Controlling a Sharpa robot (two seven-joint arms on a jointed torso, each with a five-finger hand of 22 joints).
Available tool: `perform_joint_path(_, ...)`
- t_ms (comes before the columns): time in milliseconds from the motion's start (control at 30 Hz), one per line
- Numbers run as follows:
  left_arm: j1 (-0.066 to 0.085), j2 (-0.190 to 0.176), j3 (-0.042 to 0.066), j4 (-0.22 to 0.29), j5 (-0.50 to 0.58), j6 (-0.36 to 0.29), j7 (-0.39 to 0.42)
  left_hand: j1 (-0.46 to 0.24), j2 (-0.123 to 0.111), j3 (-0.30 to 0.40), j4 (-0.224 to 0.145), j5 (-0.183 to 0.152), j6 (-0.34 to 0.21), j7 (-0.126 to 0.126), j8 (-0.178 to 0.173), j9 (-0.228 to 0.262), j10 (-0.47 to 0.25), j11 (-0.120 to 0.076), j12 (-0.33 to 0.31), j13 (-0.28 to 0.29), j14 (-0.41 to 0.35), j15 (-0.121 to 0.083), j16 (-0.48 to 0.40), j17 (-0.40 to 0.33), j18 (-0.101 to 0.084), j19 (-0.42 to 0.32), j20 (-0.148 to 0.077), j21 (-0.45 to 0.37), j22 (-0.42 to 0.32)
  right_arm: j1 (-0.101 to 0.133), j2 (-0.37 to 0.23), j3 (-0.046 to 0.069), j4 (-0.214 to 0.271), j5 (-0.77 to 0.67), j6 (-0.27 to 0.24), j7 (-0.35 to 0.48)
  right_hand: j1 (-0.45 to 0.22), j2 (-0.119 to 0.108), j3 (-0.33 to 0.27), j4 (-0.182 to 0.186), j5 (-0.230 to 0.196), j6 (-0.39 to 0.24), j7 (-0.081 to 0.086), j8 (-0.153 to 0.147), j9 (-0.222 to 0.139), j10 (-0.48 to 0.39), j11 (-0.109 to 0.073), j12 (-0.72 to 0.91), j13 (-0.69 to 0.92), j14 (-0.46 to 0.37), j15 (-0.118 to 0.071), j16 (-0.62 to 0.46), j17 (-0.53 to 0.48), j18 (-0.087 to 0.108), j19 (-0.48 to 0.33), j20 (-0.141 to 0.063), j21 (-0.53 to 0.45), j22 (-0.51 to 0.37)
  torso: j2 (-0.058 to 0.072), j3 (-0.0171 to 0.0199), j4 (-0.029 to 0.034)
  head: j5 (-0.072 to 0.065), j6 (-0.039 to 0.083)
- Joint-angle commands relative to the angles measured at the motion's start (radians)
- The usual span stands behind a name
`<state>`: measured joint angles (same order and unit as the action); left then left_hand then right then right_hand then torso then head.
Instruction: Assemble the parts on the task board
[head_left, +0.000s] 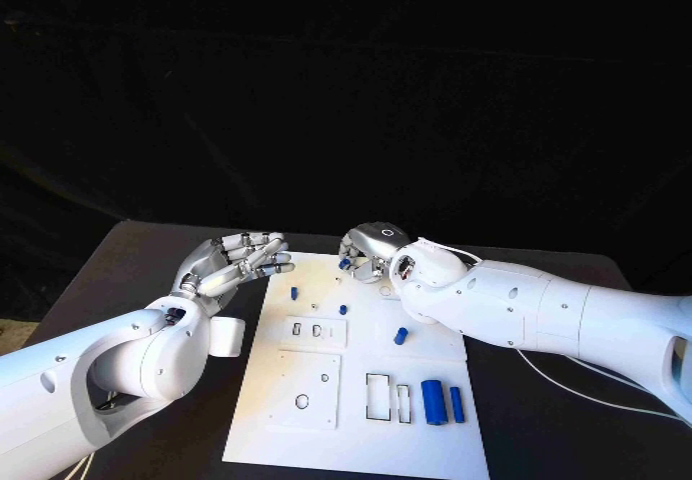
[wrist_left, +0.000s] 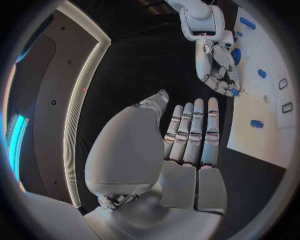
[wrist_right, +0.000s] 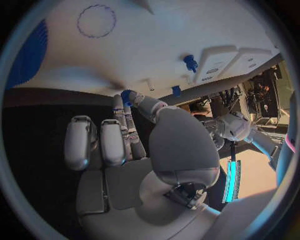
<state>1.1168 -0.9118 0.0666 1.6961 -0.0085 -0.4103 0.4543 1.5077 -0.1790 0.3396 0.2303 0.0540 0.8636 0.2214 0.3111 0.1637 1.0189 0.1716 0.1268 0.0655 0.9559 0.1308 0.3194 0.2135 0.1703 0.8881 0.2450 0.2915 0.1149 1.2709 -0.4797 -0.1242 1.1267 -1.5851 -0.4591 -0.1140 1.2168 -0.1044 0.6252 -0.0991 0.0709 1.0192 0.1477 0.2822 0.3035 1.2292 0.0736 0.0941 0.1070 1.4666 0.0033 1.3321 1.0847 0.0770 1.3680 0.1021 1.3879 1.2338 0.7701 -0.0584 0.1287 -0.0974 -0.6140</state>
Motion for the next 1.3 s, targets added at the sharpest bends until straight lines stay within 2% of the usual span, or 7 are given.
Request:
perform_joint_path(33,0.002,0.001,0.001,0.003,0.002,0.017,0.005,-0.008,-0.001,0.005,-0.001,-0.004,-0.001,0.009,-0.007,-0.001,0.002,0.006,-0.006,-0.001,0.0,0.005,-0.004,0.001,0.013,0.005,0.003,-0.004,-0.001,-0.005,0.001,-0.002,-0.001,-0.022,0.055,-0.021,-0.008,-0.002,0.002,0.005,-0.004,-0.002,-0.002,0.003,0.001,-0.004,0.005,-0.003,0.0,0.021,-0.003,0.006,-0.001,-0.005,-0.002,0.004,-0.002,0.001,0.001,0.0001,0.002,0.0,-0.003)
perform_joint_path(333,0.003,-0.001,0.001,0.003,0.002,0.017,0.005,-0.008,-0.001,0.005,-0.001,-0.004,-0.001,0.009,-0.007,-0.001,0.002,0.006,-0.006,-0.001,0.0,0.005,-0.004,0.001,0.013,0.005,0.003,-0.004,-0.001,-0.01,0.005,-0.003,-0.006,-0.022,0.039,-0.017,-0.018,-0.016,0.0,0.014,-0.012,-0.025,0.007,-0.006,0.002,-0.028,0.013,-0.018,-0.004,0.012,0.003,-0.009,-0.033,0.003,-0.028,0.008,-0.024,-0.037,0.002,-0.0009,0.0026,-0.002,-0.001)
perform_joint_path(400,0.003,-0.001,0.001,0.003,0.002,0.017,0.004,-0.008,-0.001,0.005,-0.001,-0.004,-0.001,0.009,-0.007,-0.001,0.002,0.006,-0.006,-0.001,0.0,0.005,-0.004,0.001,0.013,0.005,0.003,-0.004,-0.001,-0.01,0.006,-0.003,-0.007,-0.019,0.029,-0.013,-0.041,-0.053,-0.017,0.024,-0.018,-0.102,0.034,-0.05,-0.013,-0.098,0.036,-0.034,-0.018,-0.005,0.023,-0.035,-0.081,0.014,-0.069,0.019,-0.062,-0.097,0.002,-0.0007,0.003,-0.002,0.0)
perform_joint_path(600,0.004,-0.002,0.001,0.001,0.002,0.017,0.004,-0.008,-0.001,0.006,-0.001,-0.004,-0.001,0.01,-0.007,-0.002,0.002,0.006,-0.008,0.0,0.0,0.006,-0.005,0.001,0.013,0.005,0.003,-0.004,-0.001,-0.012,-0.006,-0.003,0.007,-0.016,0.009,-0.013,-0.041,-0.075,-0.039,0.029,-0.017,-0.165,0.033,-0.088,-0.024,-0.149,0.043,-0.025,-0.028,-0.017,0.028,-0.056,-0.118,0.027,-0.105,0.031,-0.098,-0.148,0.001,-0.0008,0.0036,-0.002,0.001)
perform_joint_path(967,0.004,-0.008,0.001,-0.005,0.005,0.019,0.004,-0.008,-0.001,0.006,-0.001,-0.004,-0.001,0.01,-0.007,-0.002,0.002,0.006,-0.008,0.0,0.0,0.006,-0.005,0.001,0.013,0.005,0.003,-0.004,-0.001,-0.009,-0.164,0.012,0.169,0.017,-0.037,-0.025,-0.025,-0.075,-0.044,0.04,0.015,-0.117,0.041,-0.07,-0.009,-0.097,0.042,0.022,-0.016,-0.007,0.027,-0.036,-0.096,0.02,-0.076,0.034,-0.079,-0.108,-0.004,0.0036,-0.0109,0.0,0.012)
perform_joint_path(1100,0.003,-0.011,0.001,-0.011,0.005,0.025,0.004,-0.008,-0.001,0.007,-0.002,-0.004,-0.002,0.01,-0.008,-0.002,0.001,0.007,-0.009,0.0,0.0,0.006,-0.005,0.001,0.013,0.005,0.003,-0.005,-0.002,0.004,-0.252,0.024,0.255,0.094,-0.021,-0.034,-0.05,-0.109,-0.076,0.062,0.076,-0.103,0.025,-0.058,0.0,-0.001,0.019,0.083,0.013,0.0,0.01,-0.019,-0.076,0.014,-0.055,0.022,-0.062,-0.077,-0.005,0.0082,-0.017,-0.002,0.014)
perform_joint_path(1300,0.003,-0.012,0.001,-0.016,0.005,0.03,0.005,-0.007,-0.001,0.009,-0.003,-0.004,-0.002,0.01,-0.009,-0.002,0.002,0.007,-0.01,0.0,0.0,0.006,-0.006,0.002,0.013,0.005,0.003,-0.005,-0.002,0.024,-0.327,0.029,0.301,0.24,0.041,-0.045,-0.035,-0.136,-0.165,0.069,0.137,-0.134,-0.014,-0.03,0.024,0.129,-0.027,0.346,0.221,0.024,-0.03,0.032,0.002,0.0,-0.008,-0.021,-0.022,-0.009,-0.007,0.0109,-0.0228,-0.007,0.014)
